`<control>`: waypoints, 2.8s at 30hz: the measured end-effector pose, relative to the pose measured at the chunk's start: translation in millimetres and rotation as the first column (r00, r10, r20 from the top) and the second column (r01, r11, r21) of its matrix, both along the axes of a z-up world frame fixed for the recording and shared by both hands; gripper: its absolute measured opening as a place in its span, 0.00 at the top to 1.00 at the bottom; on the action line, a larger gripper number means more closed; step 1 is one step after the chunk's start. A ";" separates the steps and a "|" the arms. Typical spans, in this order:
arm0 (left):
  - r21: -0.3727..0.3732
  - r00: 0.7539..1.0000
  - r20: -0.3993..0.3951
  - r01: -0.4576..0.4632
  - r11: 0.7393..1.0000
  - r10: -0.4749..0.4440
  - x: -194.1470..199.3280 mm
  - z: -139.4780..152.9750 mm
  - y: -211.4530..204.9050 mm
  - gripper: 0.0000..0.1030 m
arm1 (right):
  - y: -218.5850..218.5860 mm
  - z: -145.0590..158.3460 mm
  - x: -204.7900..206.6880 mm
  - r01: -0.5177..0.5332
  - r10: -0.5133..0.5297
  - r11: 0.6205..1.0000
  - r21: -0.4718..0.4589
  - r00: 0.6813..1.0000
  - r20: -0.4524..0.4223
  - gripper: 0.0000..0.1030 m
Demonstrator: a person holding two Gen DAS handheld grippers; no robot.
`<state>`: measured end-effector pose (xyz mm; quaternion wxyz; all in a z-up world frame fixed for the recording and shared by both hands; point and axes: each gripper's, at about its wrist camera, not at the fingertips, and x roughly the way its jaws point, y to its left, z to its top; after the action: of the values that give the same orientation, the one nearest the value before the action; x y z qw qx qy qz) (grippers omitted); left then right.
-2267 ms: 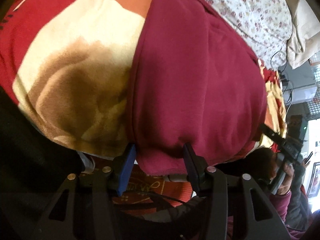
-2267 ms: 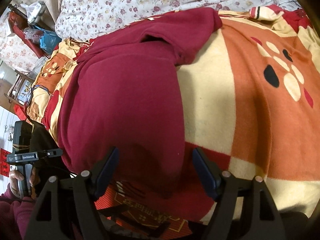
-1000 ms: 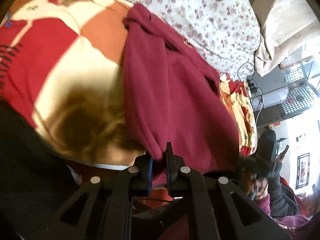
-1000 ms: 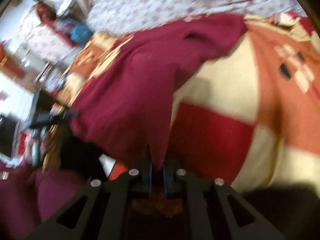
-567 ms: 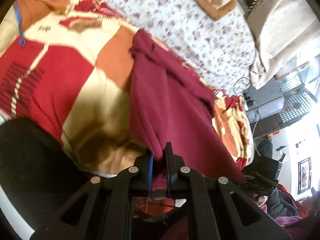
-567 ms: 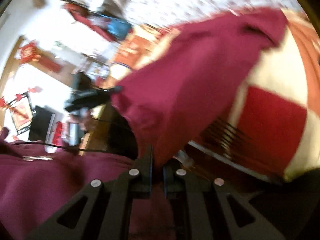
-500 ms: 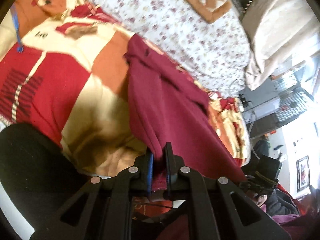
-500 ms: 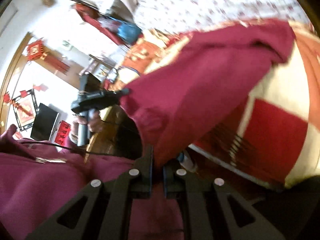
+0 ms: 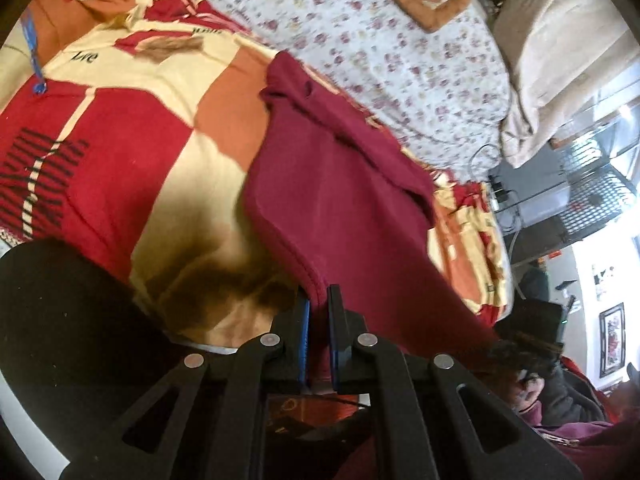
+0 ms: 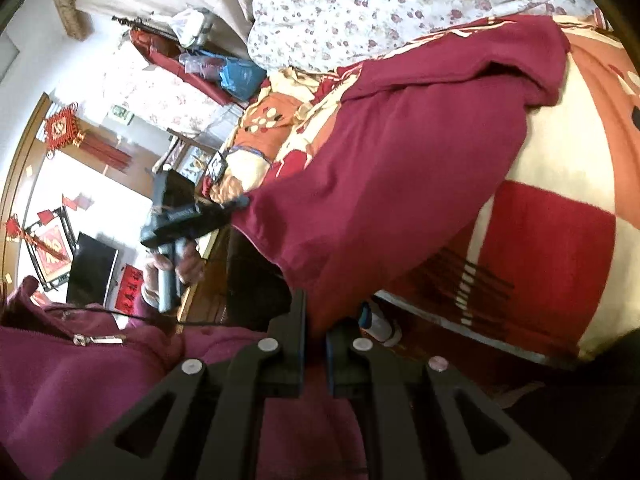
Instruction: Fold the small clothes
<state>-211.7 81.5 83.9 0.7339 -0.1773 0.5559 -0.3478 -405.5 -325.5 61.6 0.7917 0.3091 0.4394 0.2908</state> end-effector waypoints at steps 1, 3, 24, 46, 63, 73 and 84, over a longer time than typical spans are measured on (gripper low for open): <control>0.007 1.000 -0.012 0.002 1.000 -0.002 1.6 -4.0 -0.8 1.00 | -2.5 -0.7 2.0 0.009 -0.009 1.000 0.006 1.000 -0.001 0.93; 0.019 0.999 -0.049 0.011 1.000 -0.010 4.6 -13.3 -3.6 1.00 | -3.8 -2.2 6.3 0.018 -0.018 1.000 0.016 1.000 -0.003 0.93; -0.004 0.998 -0.058 0.039 0.999 -0.039 28.4 -14.2 -17.6 1.00 | -26.5 14.9 29.2 0.095 -0.096 0.995 0.025 0.995 0.029 0.93; 0.011 0.987 0.145 -0.075 0.997 0.073 240.0 11.4 -147.9 1.00 | -164.9 -3.4 231.8 0.518 -0.519 0.854 -0.044 0.855 0.010 0.93; -0.048 0.987 0.146 -0.061 0.997 0.068 282.2 7.8 -158.0 0.47 | -174.9 4.6 239.4 0.603 -0.589 0.792 -0.098 0.796 0.143 0.42; 0.234 0.993 0.091 -0.091 0.968 0.071 298.4 -52.5 -194.5 0.47 | -135.2 -41.8 315.3 0.507 -0.534 0.762 -0.402 0.844 0.052 0.55; 0.296 0.979 0.201 -0.102 0.950 0.042 280.4 -46.0 -194.8 0.48 | -142.6 -45.0 317.4 0.510 -0.546 0.741 -0.437 0.836 0.051 0.54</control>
<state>68.7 -113.2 37.9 0.8149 -0.0478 0.5227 -0.2460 -88.2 -468.1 16.6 0.8712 0.2484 0.4186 -0.0636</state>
